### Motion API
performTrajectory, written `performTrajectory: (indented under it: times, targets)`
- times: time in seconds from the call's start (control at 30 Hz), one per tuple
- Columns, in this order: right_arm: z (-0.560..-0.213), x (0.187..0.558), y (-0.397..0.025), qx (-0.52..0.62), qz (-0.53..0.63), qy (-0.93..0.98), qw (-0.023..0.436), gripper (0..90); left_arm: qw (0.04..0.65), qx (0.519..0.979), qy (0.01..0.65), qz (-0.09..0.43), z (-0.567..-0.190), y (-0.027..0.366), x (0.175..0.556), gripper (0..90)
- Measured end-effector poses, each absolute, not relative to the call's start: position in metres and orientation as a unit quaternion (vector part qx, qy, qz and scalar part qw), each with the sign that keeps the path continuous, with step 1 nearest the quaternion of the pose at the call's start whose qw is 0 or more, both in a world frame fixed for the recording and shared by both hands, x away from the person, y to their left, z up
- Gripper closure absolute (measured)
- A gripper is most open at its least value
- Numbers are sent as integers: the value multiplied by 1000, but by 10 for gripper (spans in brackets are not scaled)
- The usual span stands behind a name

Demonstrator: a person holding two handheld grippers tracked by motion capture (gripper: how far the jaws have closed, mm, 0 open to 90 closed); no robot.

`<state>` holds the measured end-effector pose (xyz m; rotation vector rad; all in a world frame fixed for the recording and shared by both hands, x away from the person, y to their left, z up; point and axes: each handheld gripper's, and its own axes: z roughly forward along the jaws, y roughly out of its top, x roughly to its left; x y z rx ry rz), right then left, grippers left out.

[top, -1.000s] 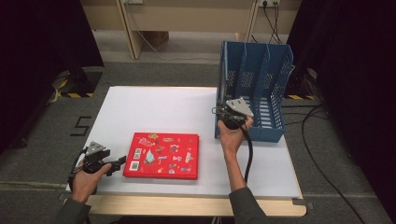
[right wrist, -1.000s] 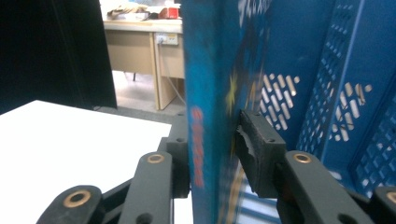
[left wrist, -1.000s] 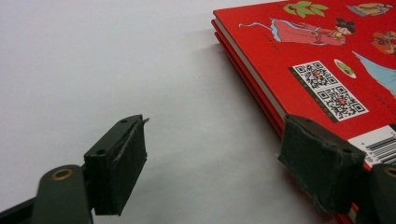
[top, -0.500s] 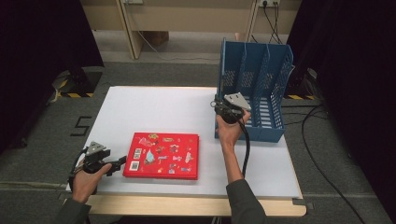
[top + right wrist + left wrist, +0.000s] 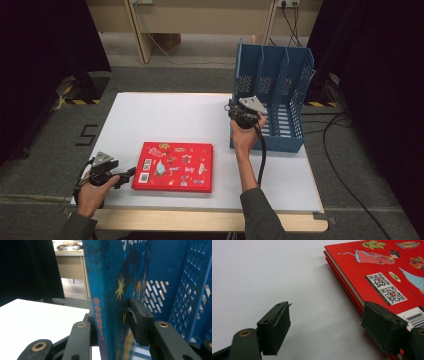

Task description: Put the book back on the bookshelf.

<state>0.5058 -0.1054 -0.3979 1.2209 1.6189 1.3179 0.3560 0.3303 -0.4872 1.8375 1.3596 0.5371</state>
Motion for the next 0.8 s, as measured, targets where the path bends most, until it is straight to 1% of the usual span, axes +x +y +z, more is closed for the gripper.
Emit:
performTrajectory:
  times: [0.07, 0.13, 0.2, 0.43, 0.7, 0.77, 0.8]
  targets:
    - [-397, 503, -106, 475, 515, 621, 351, 589, 386, 722, 534, 210, -487, 331, 356, 219]
    - [-395, 500, -106, 472, 513, 627, 348, 560, 386, 722, 535, 211, -487, 331, 356, 219]
    - [-393, 496, -107, 467, 511, 628, 356, 515, 387, 721, 534, 212, -487, 330, 356, 219]
    - [-385, 473, -115, 455, 516, 643, 336, 417, 389, 719, 534, 214, -487, 331, 355, 219]
    - [-383, 439, -125, 434, 520, 666, 313, 359, 401, 712, 537, 209, -486, 331, 355, 214]
    - [-385, 431, -126, 429, 527, 673, 291, 352, 403, 711, 537, 208, -485, 331, 355, 216]
    - [-385, 428, -127, 429, 527, 675, 288, 348, 407, 709, 537, 207, -485, 331, 354, 215]
